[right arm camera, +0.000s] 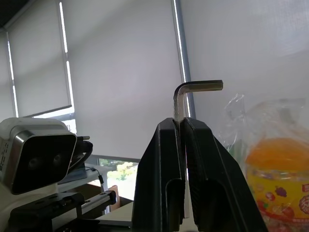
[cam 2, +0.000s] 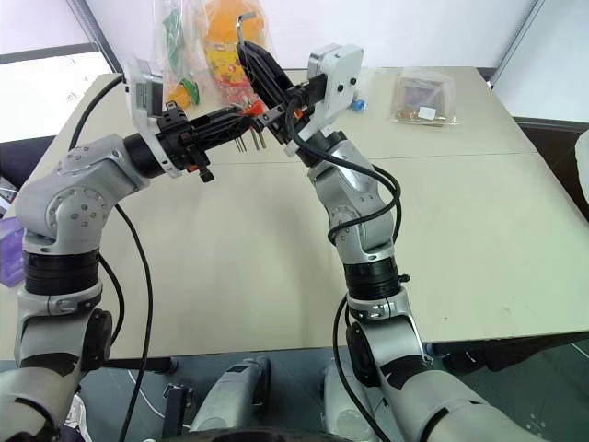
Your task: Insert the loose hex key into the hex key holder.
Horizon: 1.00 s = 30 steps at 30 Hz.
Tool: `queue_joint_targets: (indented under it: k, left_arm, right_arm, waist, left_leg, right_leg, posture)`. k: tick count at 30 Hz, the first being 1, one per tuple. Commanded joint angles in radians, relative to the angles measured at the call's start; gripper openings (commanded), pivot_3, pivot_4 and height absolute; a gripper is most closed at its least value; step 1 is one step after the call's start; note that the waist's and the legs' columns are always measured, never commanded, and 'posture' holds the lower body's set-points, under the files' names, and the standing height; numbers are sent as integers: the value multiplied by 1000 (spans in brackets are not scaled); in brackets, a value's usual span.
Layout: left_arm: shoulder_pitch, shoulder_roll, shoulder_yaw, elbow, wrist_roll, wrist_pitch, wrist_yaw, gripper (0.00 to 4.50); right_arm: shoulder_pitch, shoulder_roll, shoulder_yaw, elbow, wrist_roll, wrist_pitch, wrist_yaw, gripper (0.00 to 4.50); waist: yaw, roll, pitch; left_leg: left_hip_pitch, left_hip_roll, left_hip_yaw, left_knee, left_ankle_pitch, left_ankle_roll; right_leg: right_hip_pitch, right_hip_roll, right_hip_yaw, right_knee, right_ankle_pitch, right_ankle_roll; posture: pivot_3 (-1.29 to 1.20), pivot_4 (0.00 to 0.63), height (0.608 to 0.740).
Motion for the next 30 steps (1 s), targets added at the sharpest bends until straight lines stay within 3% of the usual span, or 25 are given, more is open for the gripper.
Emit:
queue_joint_targets:
  k: [1,30]
  left_arm:
    - [-32,1,31,-12,-15,-7,-1,0]
    - [-43,-7,42,-14,-23,-9,17,0]
  right_arm:
    - [-8,6,2,-19,-4,-22,5,31]
    - [-3,-13,-8,5,-26,-43,13,31]
  waist:
    - [0,0,0]
    - [0,0,0]
  left_leg:
    - [0,0,0,0,0,0]
    - [0,0,0,0,0,0]
  right_leg:
    - [0,0,0,0,0,0]
    - [0,0,0,0,0,0]
  posture:
    - [0,150,740]
    - [0,150,740]
